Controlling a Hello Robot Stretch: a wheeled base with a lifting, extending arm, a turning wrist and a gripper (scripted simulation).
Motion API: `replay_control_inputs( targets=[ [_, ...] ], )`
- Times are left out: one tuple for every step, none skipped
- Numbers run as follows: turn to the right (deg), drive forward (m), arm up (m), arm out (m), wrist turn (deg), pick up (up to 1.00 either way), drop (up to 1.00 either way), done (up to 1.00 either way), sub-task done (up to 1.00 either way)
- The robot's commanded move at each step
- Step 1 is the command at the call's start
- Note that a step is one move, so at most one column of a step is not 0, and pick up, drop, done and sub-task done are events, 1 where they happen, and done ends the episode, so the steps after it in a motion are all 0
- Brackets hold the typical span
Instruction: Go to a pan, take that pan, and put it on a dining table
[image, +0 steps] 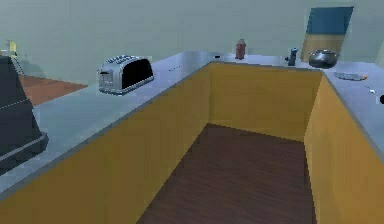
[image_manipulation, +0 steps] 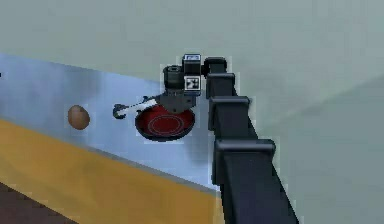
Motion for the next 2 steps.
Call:
replay_control_inputs(
  targets=[
    [0.0,0.0,0.0,0.0,21.0,0.0,0.0,0.0,0.0],
    [0.0,0.0,-0.12,0.0,0.0,0.0,0.0,0.0,0.0]
  ],
)
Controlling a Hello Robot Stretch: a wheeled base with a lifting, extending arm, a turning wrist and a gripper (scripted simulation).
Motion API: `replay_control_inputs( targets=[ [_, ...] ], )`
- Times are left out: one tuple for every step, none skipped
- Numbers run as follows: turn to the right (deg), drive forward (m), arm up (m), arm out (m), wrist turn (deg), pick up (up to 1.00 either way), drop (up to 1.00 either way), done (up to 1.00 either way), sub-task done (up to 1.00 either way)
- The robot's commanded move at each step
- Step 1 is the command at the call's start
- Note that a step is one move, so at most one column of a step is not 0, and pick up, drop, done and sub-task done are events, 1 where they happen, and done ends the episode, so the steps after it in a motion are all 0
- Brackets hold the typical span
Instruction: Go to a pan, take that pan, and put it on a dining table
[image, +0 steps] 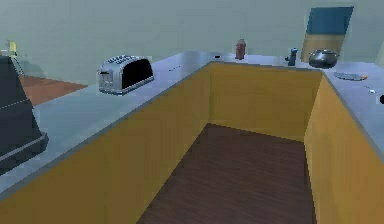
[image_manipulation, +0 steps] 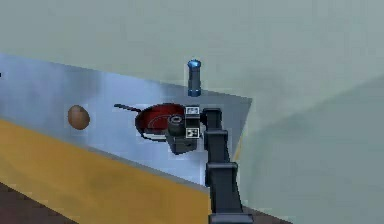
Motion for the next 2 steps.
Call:
replay_control_inputs(
  targets=[
    [0.0,0.0,0.0,0.0,0.0,1.0,0.0,0.0,0.0],
    [0.0,0.0,0.1,0.0,0.0,0.0,0.0,0.0,0.0]
  ],
)
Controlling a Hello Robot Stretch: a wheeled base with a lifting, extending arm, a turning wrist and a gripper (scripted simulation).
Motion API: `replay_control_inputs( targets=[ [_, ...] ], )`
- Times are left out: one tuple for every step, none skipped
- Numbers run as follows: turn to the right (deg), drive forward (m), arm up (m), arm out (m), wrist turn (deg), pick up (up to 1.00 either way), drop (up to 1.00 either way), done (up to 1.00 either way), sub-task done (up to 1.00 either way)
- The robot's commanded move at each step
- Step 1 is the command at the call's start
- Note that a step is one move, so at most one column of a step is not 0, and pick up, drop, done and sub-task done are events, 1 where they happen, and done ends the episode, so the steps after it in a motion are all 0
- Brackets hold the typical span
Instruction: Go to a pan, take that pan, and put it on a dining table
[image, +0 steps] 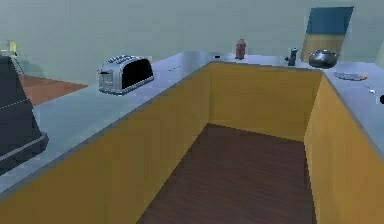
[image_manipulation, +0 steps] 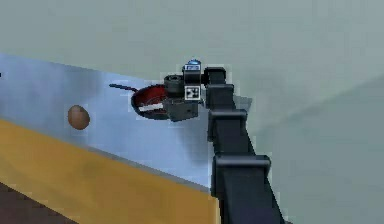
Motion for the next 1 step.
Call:
replay_control_inputs(
  targets=[
    [0.0,0.0,0.02,0.0,0.0,0.0,0.0,0.0,0.0]
  ],
)
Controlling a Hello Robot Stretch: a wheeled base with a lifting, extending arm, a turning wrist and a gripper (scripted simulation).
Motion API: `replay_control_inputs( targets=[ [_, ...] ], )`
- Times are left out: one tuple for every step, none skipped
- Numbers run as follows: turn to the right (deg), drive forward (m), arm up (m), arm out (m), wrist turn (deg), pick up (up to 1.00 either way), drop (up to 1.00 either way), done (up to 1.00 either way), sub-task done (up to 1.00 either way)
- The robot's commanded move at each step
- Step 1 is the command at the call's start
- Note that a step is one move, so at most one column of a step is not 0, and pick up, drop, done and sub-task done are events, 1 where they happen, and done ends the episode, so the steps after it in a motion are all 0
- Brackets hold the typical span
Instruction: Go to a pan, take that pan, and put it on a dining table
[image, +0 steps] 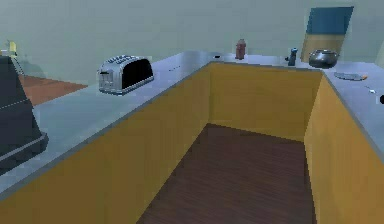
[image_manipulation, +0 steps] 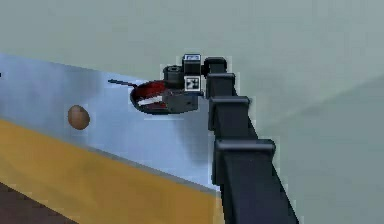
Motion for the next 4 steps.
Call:
replay_control_inputs(
  targets=[
    [0.0,0.0,0.0,0.0,-45.0,0.0,0.0,0.0,0.0],
    [0.0,0.0,0.0,0.0,-45.0,0.0,0.0,0.0,0.0],
    [0.0,0.0,0.0,0.0,-15.0,0.0,0.0,0.0,0.0],
    [0.0,0.0,0.0,-0.28,0.0,0.0,0.0,0.0,0.0]
  ],
)
